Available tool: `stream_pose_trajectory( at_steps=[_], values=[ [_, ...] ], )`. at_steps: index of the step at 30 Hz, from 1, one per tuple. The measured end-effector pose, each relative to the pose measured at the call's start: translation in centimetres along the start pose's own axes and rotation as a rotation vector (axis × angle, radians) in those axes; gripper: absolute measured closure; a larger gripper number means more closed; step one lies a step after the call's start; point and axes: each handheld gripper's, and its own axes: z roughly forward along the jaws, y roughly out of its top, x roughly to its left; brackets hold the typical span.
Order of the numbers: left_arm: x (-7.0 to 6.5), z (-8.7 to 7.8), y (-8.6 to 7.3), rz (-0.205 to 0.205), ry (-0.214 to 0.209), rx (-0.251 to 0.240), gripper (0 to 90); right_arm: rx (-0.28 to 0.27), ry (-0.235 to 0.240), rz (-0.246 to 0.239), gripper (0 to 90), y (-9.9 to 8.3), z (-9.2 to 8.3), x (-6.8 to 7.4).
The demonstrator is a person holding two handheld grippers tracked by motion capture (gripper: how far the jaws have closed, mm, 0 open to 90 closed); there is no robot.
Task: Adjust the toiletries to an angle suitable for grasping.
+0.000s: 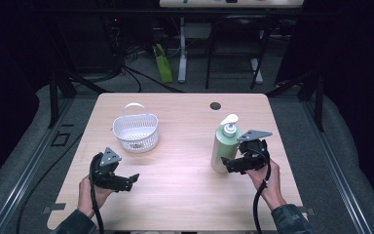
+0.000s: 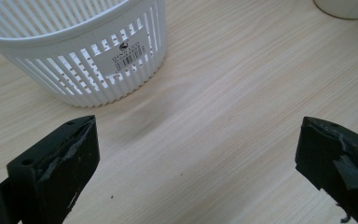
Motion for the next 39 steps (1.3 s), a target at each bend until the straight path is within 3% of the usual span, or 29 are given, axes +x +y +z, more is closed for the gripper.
stream_pose_trajectory(
  at_steps=[15,20,26,32,39],
  values=[
    [-0.3,-0.4,-0.3,0.006,0.003,-0.009,0.0,-0.069,0.004,0.052,0.2,2.3,0.8,-0.5],
    [-0.2,-0.6,-0.4,0.0,0.005,-0.011,0.0,-0.091,-0.008,0.051,11.2,2.7,0.6,-0.4],
    [-0.3,-1.0,-0.4,0.002,0.004,-0.022,0.0,-0.094,-0.016,0.044,11.4,2.6,0.6,-0.2],
    [-0.4,-0.8,-0.5,0.016,-0.001,0.004,0.0,-0.097,-0.021,0.051,11.6,2.6,0.5,0.0],
    [-0.3,-0.8,-0.6,0.013,0.003,0.002,0.0,-0.092,-0.012,0.04,11.7,2.7,0.6,0.7]
  ],
)
